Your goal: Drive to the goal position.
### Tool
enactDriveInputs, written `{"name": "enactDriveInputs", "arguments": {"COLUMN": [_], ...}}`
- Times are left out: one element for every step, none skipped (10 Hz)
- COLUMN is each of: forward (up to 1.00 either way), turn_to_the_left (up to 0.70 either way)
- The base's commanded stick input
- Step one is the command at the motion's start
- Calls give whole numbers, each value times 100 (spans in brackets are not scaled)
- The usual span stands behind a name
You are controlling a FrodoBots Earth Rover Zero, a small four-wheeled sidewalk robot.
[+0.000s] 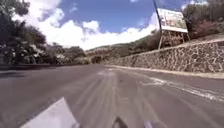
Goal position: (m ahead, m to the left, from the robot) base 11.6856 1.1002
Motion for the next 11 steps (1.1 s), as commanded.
{"name": "enactDriveInputs", "arguments": {"forward": [45,45,45,45,45,45,45,45,45,45,45], "turn_to_the_left": [0,0,0,0,0,0,0,0,0,0,0]}}
